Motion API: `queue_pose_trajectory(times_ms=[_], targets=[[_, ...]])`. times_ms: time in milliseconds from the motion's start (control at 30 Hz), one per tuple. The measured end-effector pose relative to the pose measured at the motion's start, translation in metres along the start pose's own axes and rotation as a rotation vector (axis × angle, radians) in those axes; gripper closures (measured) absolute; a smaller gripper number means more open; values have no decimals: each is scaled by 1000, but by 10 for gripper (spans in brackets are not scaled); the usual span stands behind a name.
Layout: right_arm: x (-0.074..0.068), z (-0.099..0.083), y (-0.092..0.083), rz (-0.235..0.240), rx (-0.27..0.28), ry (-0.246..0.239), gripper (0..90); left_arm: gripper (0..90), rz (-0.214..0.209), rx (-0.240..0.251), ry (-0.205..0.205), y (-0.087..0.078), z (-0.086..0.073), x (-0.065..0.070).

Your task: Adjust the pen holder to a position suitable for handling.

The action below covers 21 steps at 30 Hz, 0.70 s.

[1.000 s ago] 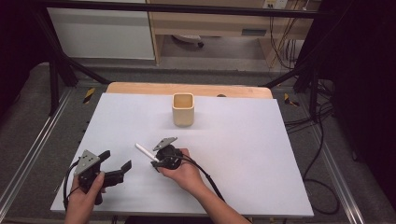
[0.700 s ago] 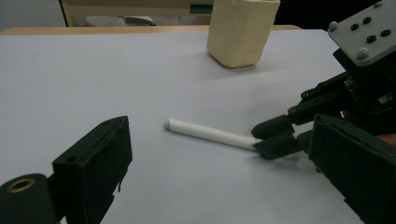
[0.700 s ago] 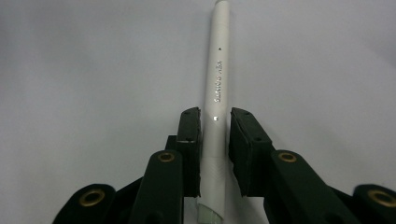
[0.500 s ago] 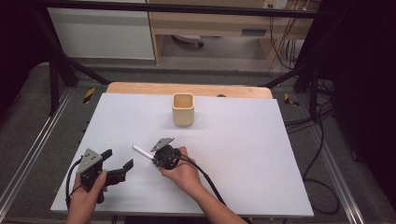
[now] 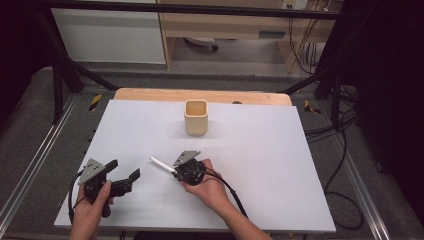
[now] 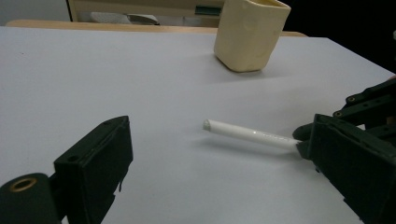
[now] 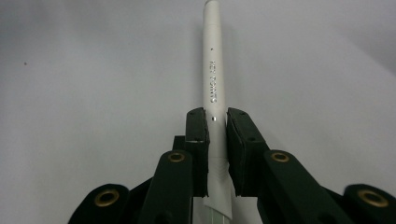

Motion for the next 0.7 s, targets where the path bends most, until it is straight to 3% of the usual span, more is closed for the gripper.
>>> queue_pose_trajectory(times_ms=[233, 567, 700], targets=[[6, -22, -34, -36, 52, 49, 793, 68, -18, -12, 15, 3, -3, 6], [11, -65, -92, -84, 70, 117, 792, 68, -13, -46, 44, 5, -13, 12], [12, -69, -115, -113, 89, 95, 792, 66, -11, -50, 47, 4, -17, 13]])
Point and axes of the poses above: each handheld gripper's, and its own axes: y roughly forward along the jaws, z roughly out of its top, x roughly to its right, the point moved 9 cm from there along y, roughly forward along the jaws, and after that the axes turned 14 degrees about -y, right-handed, at the moved point
